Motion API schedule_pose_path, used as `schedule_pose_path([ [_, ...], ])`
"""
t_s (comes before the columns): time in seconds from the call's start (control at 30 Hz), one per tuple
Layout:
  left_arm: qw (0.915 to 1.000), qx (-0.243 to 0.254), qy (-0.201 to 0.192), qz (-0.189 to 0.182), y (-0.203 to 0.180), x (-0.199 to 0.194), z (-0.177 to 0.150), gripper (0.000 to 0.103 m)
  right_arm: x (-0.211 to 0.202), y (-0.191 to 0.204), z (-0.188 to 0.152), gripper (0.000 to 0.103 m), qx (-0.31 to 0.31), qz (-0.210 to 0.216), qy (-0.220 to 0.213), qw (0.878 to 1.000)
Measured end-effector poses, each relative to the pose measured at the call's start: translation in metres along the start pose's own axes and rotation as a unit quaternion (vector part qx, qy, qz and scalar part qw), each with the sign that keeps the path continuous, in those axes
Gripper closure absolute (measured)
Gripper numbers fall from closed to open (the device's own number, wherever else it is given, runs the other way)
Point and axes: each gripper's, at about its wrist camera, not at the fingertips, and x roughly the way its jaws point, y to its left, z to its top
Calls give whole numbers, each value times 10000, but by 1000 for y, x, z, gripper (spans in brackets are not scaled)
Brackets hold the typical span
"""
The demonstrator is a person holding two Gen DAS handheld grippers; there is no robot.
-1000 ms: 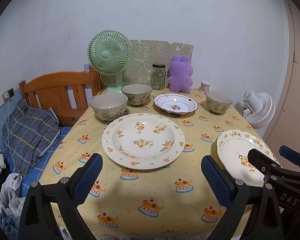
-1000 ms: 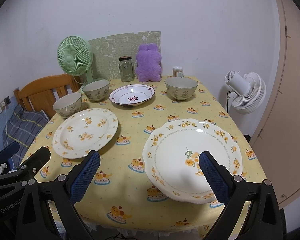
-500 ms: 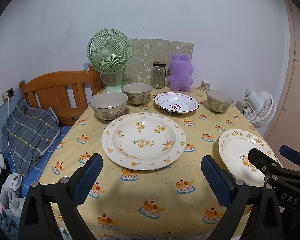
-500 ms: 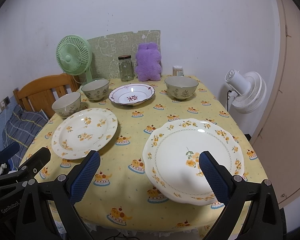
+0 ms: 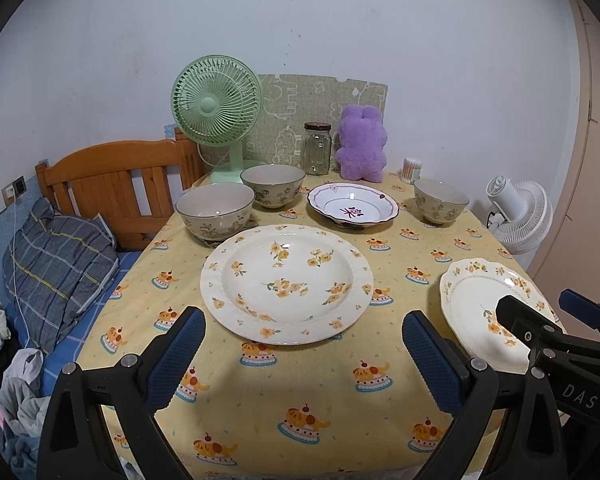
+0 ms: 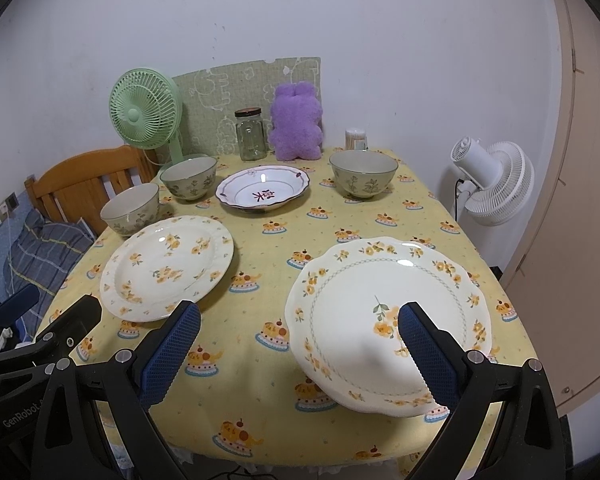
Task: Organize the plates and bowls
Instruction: 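Reach both tools to the scalloped-rim flowered plate and grip its rim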
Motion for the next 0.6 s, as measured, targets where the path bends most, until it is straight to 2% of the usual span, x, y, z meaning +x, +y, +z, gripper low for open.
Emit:
schedule_pose_path([
  [0.33, 9998, 70, 140, -147, -4, 16, 6, 4, 10, -6, 3, 2, 101, -169, 132, 9997],
  [0.6, 9971, 414, 400, -488, -42, 36, 8, 9, 15, -40, 4, 3, 398, -507, 370, 9972],
])
